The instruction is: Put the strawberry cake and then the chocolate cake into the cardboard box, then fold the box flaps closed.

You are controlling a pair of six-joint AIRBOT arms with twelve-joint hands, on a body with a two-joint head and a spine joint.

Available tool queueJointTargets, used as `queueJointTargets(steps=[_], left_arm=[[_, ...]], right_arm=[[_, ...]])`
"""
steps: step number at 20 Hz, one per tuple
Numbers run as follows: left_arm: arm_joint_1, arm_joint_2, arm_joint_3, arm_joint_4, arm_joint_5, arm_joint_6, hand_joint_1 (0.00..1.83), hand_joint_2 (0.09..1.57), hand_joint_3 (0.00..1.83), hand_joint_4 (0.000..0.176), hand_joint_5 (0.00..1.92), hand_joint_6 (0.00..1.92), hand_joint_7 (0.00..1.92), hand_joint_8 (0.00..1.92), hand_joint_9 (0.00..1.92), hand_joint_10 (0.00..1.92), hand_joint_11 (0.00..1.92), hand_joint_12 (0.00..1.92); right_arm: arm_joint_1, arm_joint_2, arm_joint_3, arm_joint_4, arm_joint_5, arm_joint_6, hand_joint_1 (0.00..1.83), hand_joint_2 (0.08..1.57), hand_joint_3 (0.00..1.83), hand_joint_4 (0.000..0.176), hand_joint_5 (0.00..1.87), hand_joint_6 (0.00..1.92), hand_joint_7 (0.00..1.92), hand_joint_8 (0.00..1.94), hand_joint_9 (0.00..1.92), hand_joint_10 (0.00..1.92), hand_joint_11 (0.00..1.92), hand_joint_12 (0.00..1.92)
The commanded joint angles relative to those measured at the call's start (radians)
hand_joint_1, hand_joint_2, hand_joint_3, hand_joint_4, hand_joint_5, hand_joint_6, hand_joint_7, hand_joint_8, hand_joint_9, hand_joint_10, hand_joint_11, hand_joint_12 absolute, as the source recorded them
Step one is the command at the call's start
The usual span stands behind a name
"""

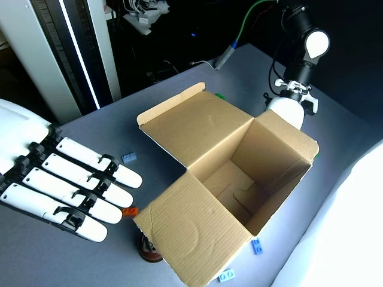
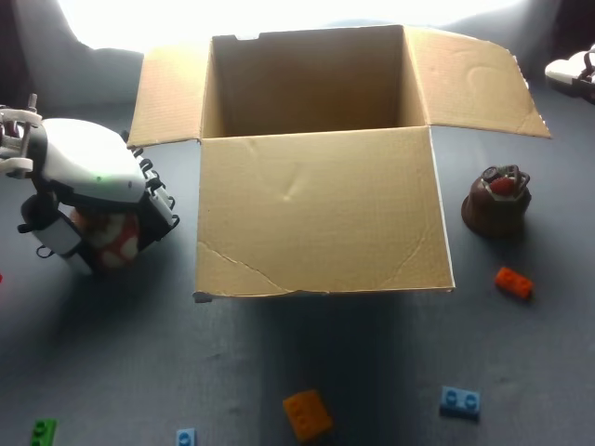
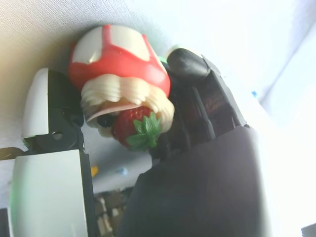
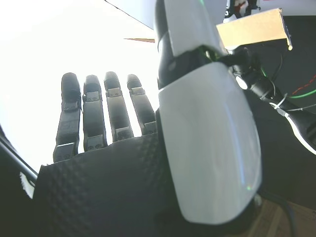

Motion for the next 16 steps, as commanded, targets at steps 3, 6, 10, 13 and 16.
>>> queueJointTargets(steps=[3,6,10,13,16], left_arm=[[-0.026,0.026,0.017,-0.049,-0.029,0.003,1.30,1.30,0.00,0.000,0.65,1.41,0.56,1.67,0.61,1.71,0.49,1.92],[-0.046,0.049,0.019,-0.048,-0.064,0.003,1.30,1.31,0.00,0.000,0.64,1.40,0.55,1.68,0.61,1.74,0.50,1.92],[-0.077,0.079,0.036,-0.039,-0.104,0.003,1.30,1.30,0.00,0.000,0.65,1.38,0.55,1.67,0.62,1.73,0.49,1.92],[-0.113,0.101,0.040,-0.019,-0.130,0.000,1.30,1.30,0.00,0.000,0.65,1.38,0.56,1.67,0.61,1.73,0.48,1.92],[-0.151,0.118,0.044,0.007,-0.158,-0.005,1.30,1.30,0.00,0.000,0.67,1.35,0.56,1.67,0.62,1.72,0.50,1.92]], right_arm=[[0.017,0.012,0.001,0.001,0.120,-0.003,0.97,1.05,0.00,0.005,0.01,0.00,0.07,0.00,0.09,0.00,0.00,0.49],[0.017,0.012,0.001,0.000,0.120,-0.003,0.96,1.07,0.00,0.001,0.00,0.00,0.05,0.00,0.07,0.00,0.00,0.40],[0.017,0.012,0.001,0.000,0.120,-0.003,0.99,1.05,0.00,0.004,0.01,0.00,0.08,0.00,0.09,0.00,0.00,0.40],[0.017,0.012,0.001,0.000,0.120,-0.003,0.98,1.05,0.00,0.004,0.00,0.00,0.07,0.00,0.08,0.00,0.00,0.40],[0.017,0.012,0.001,0.000,0.120,-0.003,0.95,1.05,0.00,0.008,0.00,0.00,0.07,0.00,0.09,0.00,0.00,0.40]])
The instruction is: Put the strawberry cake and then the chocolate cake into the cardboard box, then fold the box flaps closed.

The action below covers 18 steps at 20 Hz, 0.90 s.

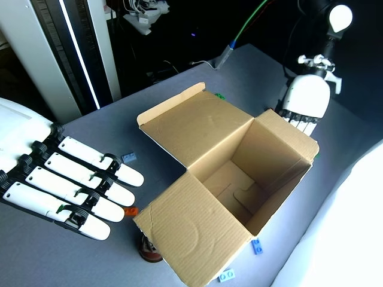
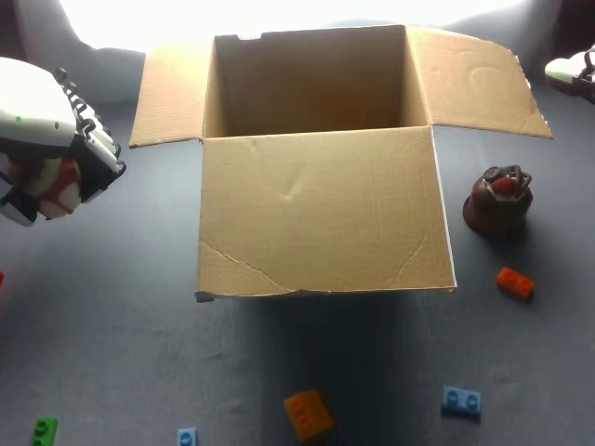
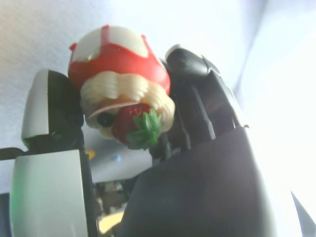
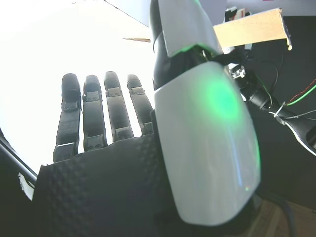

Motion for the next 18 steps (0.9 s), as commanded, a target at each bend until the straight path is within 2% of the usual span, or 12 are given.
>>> queueJointTargets(steps=[1,4,9,12,15,16,18], left_arm=[[-0.019,0.017,0.014,-0.055,-0.016,-0.006,1.30,1.29,0.00,0.000,0.68,1.36,0.58,1.64,0.62,1.70,0.51,1.92],[-0.057,0.022,0.041,-0.034,-0.043,-0.026,1.30,1.30,0.00,0.000,0.65,1.35,0.56,1.68,0.62,1.73,0.52,1.92],[-0.146,0.027,0.086,0.007,-0.081,-0.045,1.30,1.30,0.00,0.000,0.66,1.33,0.54,1.70,0.60,1.75,0.47,1.92],[-0.203,0.027,0.108,0.032,-0.101,-0.059,1.30,1.30,0.00,0.000,0.66,1.35,0.55,1.69,0.61,1.75,0.51,1.92],[-0.259,0.027,0.114,0.058,-0.108,-0.074,1.30,1.31,0.00,0.000,0.64,1.36,0.54,1.69,0.61,1.76,0.51,1.92],[-0.281,0.027,0.114,0.067,-0.110,-0.081,1.30,1.30,0.00,0.000,0.65,1.38,0.57,1.64,0.63,1.73,0.53,1.92],[-0.316,0.026,0.114,0.083,-0.113,-0.097,1.31,1.30,0.00,0.000,0.65,1.34,0.58,1.66,0.64,1.73,0.54,1.92]], right_arm=[[0.017,0.012,0.001,0.000,0.120,-0.004,0.95,1.05,0.00,0.003,0.00,0.00,0.07,0.00,0.09,0.00,0.00,0.40],[0.017,0.012,0.001,0.000,0.120,-0.004,0.94,1.06,0.00,0.001,0.00,0.00,0.06,0.00,0.10,0.00,0.00,0.45],[0.017,0.012,0.001,0.000,0.120,-0.004,0.97,1.05,0.00,0.011,0.00,0.00,0.05,0.00,0.08,0.00,0.00,0.36],[0.017,0.012,0.001,0.000,0.120,-0.005,0.99,1.05,0.00,0.019,0.00,0.00,0.04,0.01,0.06,0.01,0.00,0.23],[0.017,0.012,0.001,0.000,0.120,-0.005,1.03,1.03,0.00,0.010,0.00,0.00,0.04,0.00,0.07,0.00,0.00,0.23],[0.017,0.012,0.001,0.000,0.120,-0.005,1.05,1.03,0.00,0.013,0.00,0.00,0.05,0.01,0.07,0.00,0.00,0.22],[0.017,0.012,0.001,0.000,0.120,-0.005,1.05,1.03,0.00,0.010,0.00,0.00,0.07,0.01,0.08,0.00,0.00,0.22]])
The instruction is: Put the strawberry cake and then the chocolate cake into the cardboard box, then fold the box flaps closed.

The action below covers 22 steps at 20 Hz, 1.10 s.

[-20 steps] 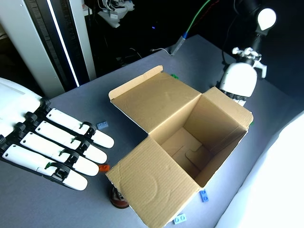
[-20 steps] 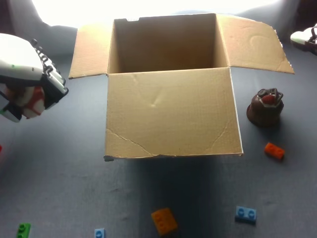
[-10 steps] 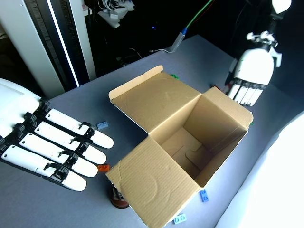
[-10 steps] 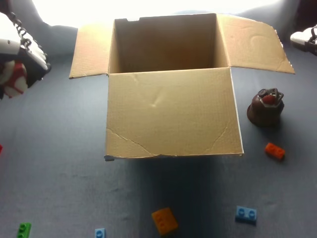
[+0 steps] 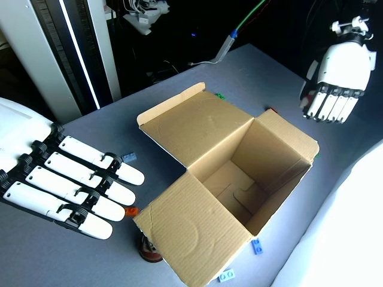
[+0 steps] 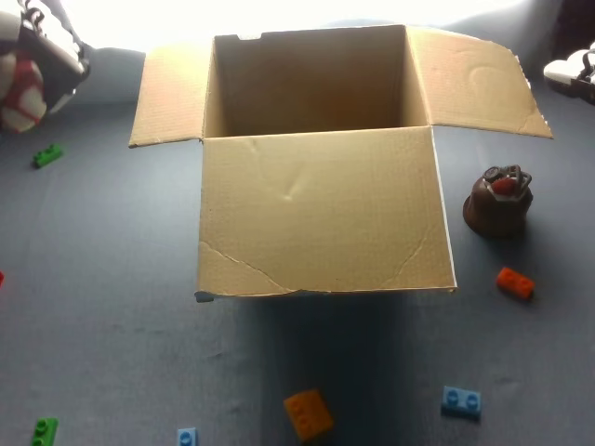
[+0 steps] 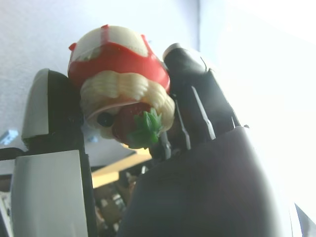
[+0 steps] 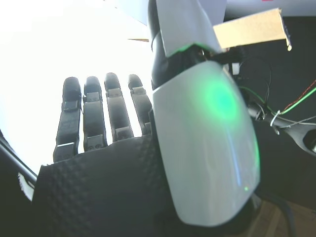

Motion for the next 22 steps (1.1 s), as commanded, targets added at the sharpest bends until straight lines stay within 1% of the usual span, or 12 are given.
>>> queueJointTargets(steps=[1,2,5,9,12,14,15,16,18,20,21,22], left_arm=[[-0.023,0.010,0.007,-0.070,0.007,-0.007,1.30,1.30,0.00,0.000,0.64,1.37,0.58,1.65,0.64,1.71,0.52,1.92],[-0.041,0.010,0.005,-0.061,0.005,-0.015,1.30,1.30,0.00,0.000,0.64,1.38,0.58,1.65,0.64,1.71,0.52,1.92],[-0.097,0.005,-0.009,-0.039,0.005,-0.032,1.30,1.30,0.00,0.000,0.63,1.38,0.58,1.63,0.65,1.70,0.51,1.92],[-0.125,0.005,-0.066,-0.023,0.005,-0.050,1.32,1.27,0.00,0.000,0.69,1.25,0.61,1.62,0.68,1.68,0.52,1.92],[-0.137,0.005,-0.108,-0.006,0.011,-0.067,1.31,1.29,0.00,0.000,0.63,1.36,0.60,1.62,0.67,1.68,0.49,1.92],[-0.158,0.004,-0.137,0.013,0.018,-0.068,1.33,1.26,0.00,0.000,0.70,1.22,0.63,1.59,0.69,1.68,0.52,1.92],[-0.170,0.000,-0.151,0.022,0.021,-0.068,1.33,1.26,0.00,0.000,0.70,1.22,0.64,1.58,0.70,1.67,0.52,1.92],[-0.177,-0.007,-0.157,0.026,0.021,-0.068,1.32,1.26,0.00,0.000,0.70,1.25,0.64,1.57,0.70,1.65,0.51,1.92],[-0.185,-0.024,-0.157,0.037,0.021,-0.068,1.32,1.27,0.00,0.000,0.67,1.29,0.61,1.63,0.68,1.67,0.51,1.92],[-0.191,-0.048,-0.151,0.053,0.020,-0.066,1.32,1.28,0.00,0.000,0.67,1.27,0.60,1.65,0.66,1.70,0.51,1.92],[-0.193,-0.056,-0.152,0.057,0.019,-0.066,1.32,1.28,0.00,0.000,0.67,1.27,0.60,1.64,0.66,1.71,0.52,1.92],[-0.196,-0.064,-0.154,0.064,0.018,-0.066,1.33,1.27,0.00,0.000,0.70,1.20,0.63,1.61,0.68,1.71,0.54,1.92]], right_arm=[[0.017,0.012,0.001,0.000,0.120,-0.004,1.04,1.04,0.00,0.010,0.00,0.00,0.06,0.00,0.07,0.00,0.00,0.22],[0.017,0.011,0.001,0.000,0.120,-0.004,1.03,1.03,0.00,0.014,0.00,0.00,0.06,0.00,0.08,0.00,0.00,0.24],[0.017,0.011,0.001,0.000,0.120,-0.004,1.03,1.03,0.00,0.014,0.00,0.00,0.08,0.00,0.09,0.00,0.00,0.27],[0.017,0.011,0.001,0.000,0.120,-0.004,0.99,1.06,0.01,0.010,0.00,0.00,0.06,0.00,0.07,0.00,0.00,0.25],[0.017,0.011,0.001,0.000,0.120,-0.004,1.06,1.03,0.00,0.007,0.02,0.01,0.09,0.01,0.11,0.01,0.00,0.28],[0.017,0.011,0.001,0.000,0.120,-0.004,1.02,1.04,0.00,0.004,0.01,0.00,0.09,0.00,0.10,0.01,0.00,0.28],[0.017,0.011,0.001,0.000,0.120,-0.004,0.99,1.04,0.00,0.007,0.00,0.00,0.08,0.00,0.09,0.00,0.00,0.28],[0.017,0.011,0.001,0.000,0.120,-0.004,1.00,1.04,0.00,0.010,0.00,0.00,0.07,0.00,0.08,0.00,0.00,0.28],[0.017,0.011,0.001,0.000,0.120,-0.004,1.00,1.04,0.00,0.004,0.00,0.00,0.07,0.00,0.08,0.00,0.00,0.28],[0.017,0.011,0.001,0.000,0.120,-0.004,1.00,1.04,0.00,0.012,0.00,0.00,0.09,0.00,0.10,0.01,0.00,0.31],[0.018,0.011,0.001,0.000,0.120,-0.004,0.99,1.04,0.00,0.009,0.00,0.00,0.08,0.00,0.09,0.00,0.00,0.31],[0.018,0.011,0.001,0.000,0.120,-0.004,0.98,1.05,0.01,0.007,0.00,0.00,0.07,0.00,0.08,0.00,0.00,0.33]])
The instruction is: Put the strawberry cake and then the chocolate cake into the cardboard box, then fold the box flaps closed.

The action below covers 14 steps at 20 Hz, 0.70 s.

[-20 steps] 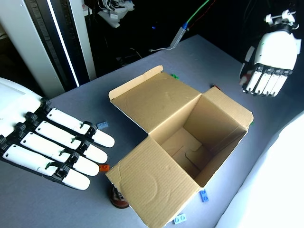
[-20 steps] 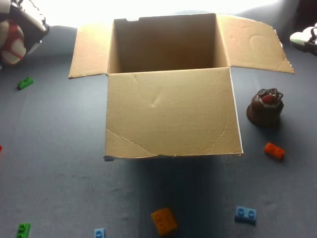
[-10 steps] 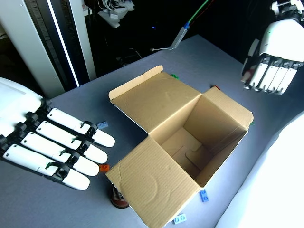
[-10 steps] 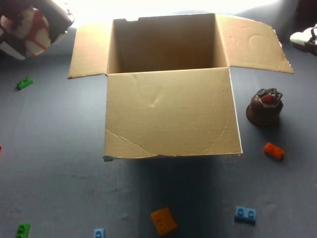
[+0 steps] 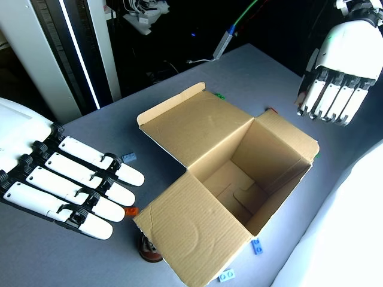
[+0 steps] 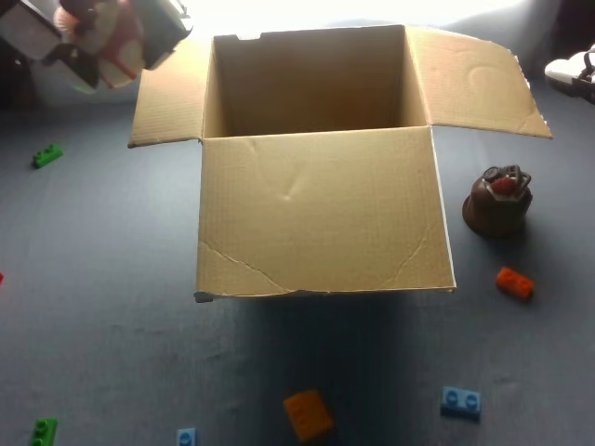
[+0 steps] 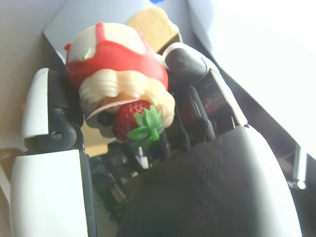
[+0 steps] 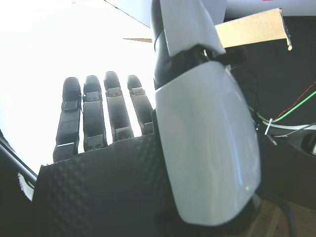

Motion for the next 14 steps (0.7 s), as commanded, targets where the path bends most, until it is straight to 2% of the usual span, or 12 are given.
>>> queueJointTargets(steps=[1,3,8,10,12,14], left_arm=[[-0.024,0.004,0.001,-0.068,0.025,0.002,1.33,1.27,0.00,0.000,0.70,1.21,0.62,1.62,0.67,1.72,0.54,1.92],[-0.028,-0.013,-0.013,-0.053,0.025,0.002,1.31,1.28,0.00,0.000,0.69,1.28,0.60,1.62,0.66,1.69,0.53,1.92],[-0.031,-0.071,-0.030,-0.022,0.034,0.007,1.31,1.28,0.00,0.000,0.68,1.30,0.59,1.63,0.65,1.70,0.52,1.92],[-0.028,-0.096,-0.027,-0.010,0.040,0.012,1.31,1.28,0.00,0.000,0.68,1.31,0.60,1.62,0.65,1.69,0.53,1.92],[-0.025,-0.125,-0.017,-0.002,0.050,0.018,1.31,1.28,0.00,0.000,0.67,1.33,0.59,1.62,0.65,1.68,0.52,1.92],[-0.021,-0.154,0.000,0.002,0.056,0.024,1.31,1.28,0.00,0.000,0.70,1.28,0.60,1.62,0.65,1.72,0.55,1.92]], right_arm=[[0.018,0.011,0.001,0.000,0.121,-0.003,0.98,1.05,0.01,0.008,0.00,0.00,0.06,0.00,0.08,0.00,0.00,0.33],[0.018,0.011,0.001,0.000,0.121,-0.003,1.00,1.05,0.00,0.008,0.00,0.00,0.07,0.00,0.08,0.00,0.00,0.41],[0.018,0.011,0.001,0.000,0.121,-0.003,0.97,1.06,0.01,0.014,0.00,0.00,0.07,0.00,0.09,0.00,0.00,0.28],[0.018,0.011,0.001,0.000,0.121,-0.003,0.98,1.05,0.00,0.016,0.00,0.00,0.06,0.00,0.09,0.00,0.00,0.34],[0.018,0.009,0.001,0.000,0.121,-0.003,0.98,1.06,0.00,0.008,0.00,0.00,0.07,0.01,0.09,0.00,0.00,0.35],[0.018,0.009,0.001,0.000,0.121,-0.003,0.98,1.05,0.00,0.004,0.00,0.00,0.08,0.01,0.09,0.00,0.00,0.35]])
